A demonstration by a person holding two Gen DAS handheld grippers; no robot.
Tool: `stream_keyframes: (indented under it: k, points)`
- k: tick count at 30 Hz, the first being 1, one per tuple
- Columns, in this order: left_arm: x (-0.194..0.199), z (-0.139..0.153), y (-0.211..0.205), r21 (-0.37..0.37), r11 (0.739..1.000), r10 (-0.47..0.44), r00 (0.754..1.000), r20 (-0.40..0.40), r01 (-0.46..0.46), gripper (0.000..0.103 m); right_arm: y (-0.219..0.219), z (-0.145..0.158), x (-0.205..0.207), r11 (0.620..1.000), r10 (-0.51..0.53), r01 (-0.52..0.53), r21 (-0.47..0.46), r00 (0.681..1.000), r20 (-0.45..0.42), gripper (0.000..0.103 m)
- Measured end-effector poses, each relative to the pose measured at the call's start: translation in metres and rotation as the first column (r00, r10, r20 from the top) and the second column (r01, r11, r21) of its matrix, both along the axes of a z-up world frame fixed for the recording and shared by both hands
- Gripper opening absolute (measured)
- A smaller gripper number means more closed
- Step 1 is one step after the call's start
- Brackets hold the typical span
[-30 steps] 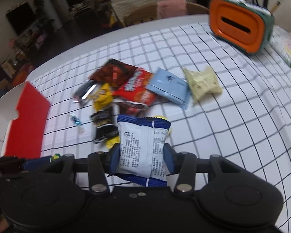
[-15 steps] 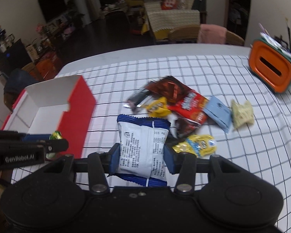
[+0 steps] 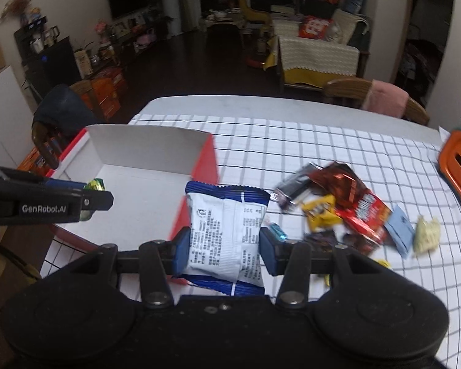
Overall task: Organize snacks
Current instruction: 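Carry the jelly cup and biscuit pack with both tools over the white box, then open both tools to drop the jelly cup and biscuit pack into the box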
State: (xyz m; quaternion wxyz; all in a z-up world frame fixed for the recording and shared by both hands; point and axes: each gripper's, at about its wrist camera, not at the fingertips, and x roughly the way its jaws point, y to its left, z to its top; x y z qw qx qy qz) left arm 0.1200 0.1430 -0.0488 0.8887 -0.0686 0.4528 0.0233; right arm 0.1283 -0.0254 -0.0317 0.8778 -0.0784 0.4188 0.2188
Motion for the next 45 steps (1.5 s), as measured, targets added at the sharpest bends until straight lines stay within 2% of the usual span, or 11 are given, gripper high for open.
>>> stream_keyframes:
  k: [10,17,20,28,35,45]
  points:
    - [0.015,-0.019,0.061,0.049,0.997,0.06,0.998,-0.026,-0.059,0.033,0.076,-0.02,0.021,0.995,0.08,-0.079,-0.056,0.997,0.016,0.045]
    - [0.032,-0.039,0.094,0.08,0.994,0.079,0.995,-0.068,-0.074,0.033,0.119,-0.048,0.044,0.987,0.129,-0.13,-0.095,0.991,-0.014,0.045]
    - [0.04,-0.051,0.102,0.095,0.993,0.083,0.992,-0.099,-0.074,0.033,0.13,-0.062,0.055,0.983,0.148,-0.153,-0.1,0.987,-0.055,0.045]
    - [0.055,-0.077,0.101,0.149,0.989,0.053,0.983,-0.176,-0.027,0.034,0.156,-0.091,0.065,0.965,0.202,-0.218,-0.144,0.972,-0.12,0.045]
    - [0.061,-0.094,0.092,0.158,0.987,0.015,0.969,-0.246,0.025,0.034,0.167,-0.108,0.065,0.945,0.23,-0.264,-0.191,0.956,-0.185,0.045]
    - [0.061,-0.106,0.087,0.137,0.99,0.008,0.955,-0.295,0.034,0.035,0.169,-0.117,0.062,0.939,0.222,-0.27,-0.211,0.948,-0.228,0.045]
